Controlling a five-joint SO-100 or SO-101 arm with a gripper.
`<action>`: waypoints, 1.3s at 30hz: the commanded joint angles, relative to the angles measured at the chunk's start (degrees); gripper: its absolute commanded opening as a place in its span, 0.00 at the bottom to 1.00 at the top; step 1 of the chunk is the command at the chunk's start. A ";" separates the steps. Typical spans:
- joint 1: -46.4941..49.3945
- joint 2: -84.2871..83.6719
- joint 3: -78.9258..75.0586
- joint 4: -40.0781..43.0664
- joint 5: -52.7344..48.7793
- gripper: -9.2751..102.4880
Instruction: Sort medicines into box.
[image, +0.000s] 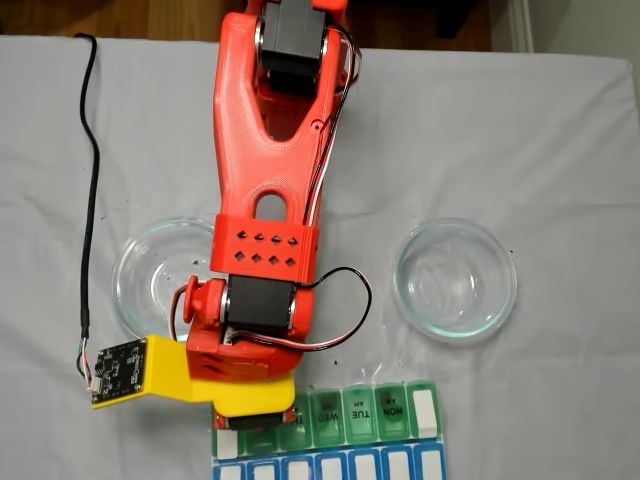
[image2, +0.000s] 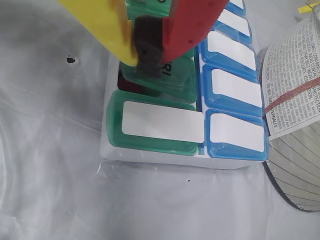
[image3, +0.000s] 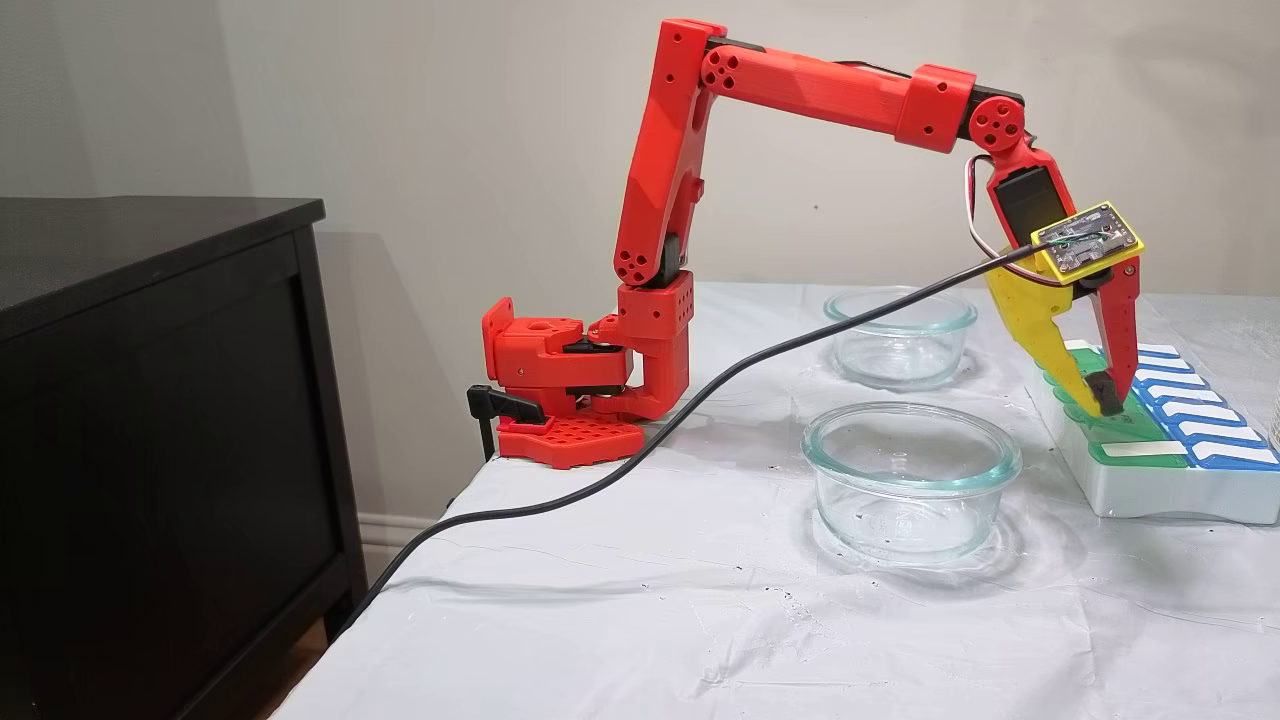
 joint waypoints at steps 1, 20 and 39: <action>0.26 2.02 -4.31 1.76 0.09 0.08; -1.58 -2.20 -0.70 1.67 0.97 0.08; -1.14 0.09 -5.10 6.86 -3.08 0.08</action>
